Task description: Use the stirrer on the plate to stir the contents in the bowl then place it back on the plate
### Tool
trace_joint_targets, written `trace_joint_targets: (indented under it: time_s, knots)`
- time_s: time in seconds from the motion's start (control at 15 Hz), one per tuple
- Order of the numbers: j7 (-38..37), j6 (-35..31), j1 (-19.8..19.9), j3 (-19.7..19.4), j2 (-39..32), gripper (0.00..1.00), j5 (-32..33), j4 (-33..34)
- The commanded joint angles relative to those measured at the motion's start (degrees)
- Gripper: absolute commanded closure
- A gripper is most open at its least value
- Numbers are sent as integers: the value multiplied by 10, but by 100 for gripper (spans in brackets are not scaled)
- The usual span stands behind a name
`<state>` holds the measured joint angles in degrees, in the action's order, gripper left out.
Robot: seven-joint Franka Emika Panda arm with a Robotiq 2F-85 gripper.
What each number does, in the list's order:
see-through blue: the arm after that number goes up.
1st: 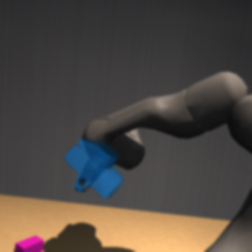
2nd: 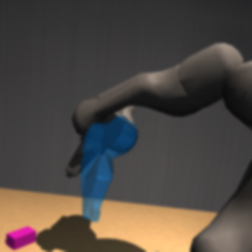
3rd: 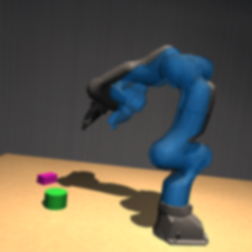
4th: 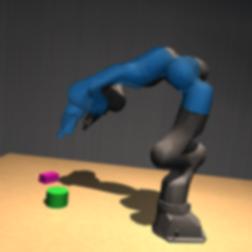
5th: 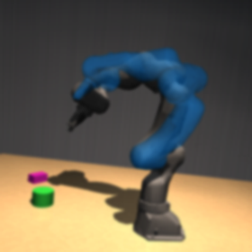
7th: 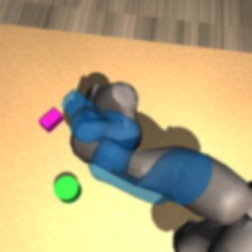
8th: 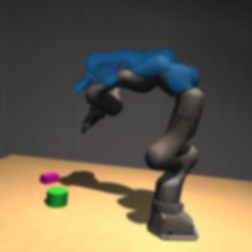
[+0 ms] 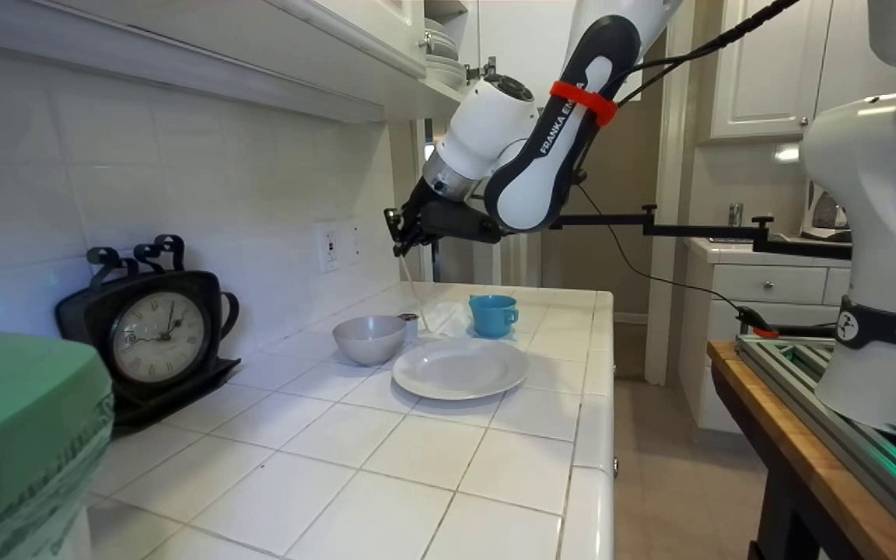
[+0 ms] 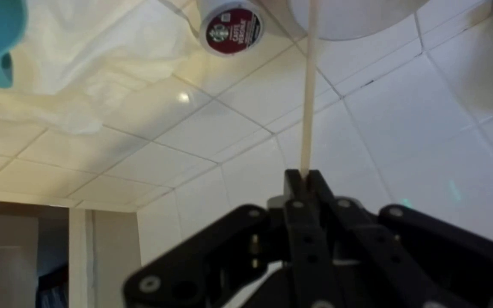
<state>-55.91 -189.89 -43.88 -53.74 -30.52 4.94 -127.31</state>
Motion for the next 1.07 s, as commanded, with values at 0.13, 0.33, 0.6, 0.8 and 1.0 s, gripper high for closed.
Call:
trace_joint_targets:
  time_s: [0.13, 0.33, 0.6, 0.8, 1.0]
  knots:
    - [-34, -60, -91, -95, -109, 99, -69, 3]
    - [38, -60, -90, -81, -140, 99, -197, 15]
    - [76, -51, -89, -74, -186, 99, -307, 47]
    - [31, -39, -94, -91, -214, 99, -281, 65]
    - [32, -34, -92, -93, -230, 99, -296, 82]
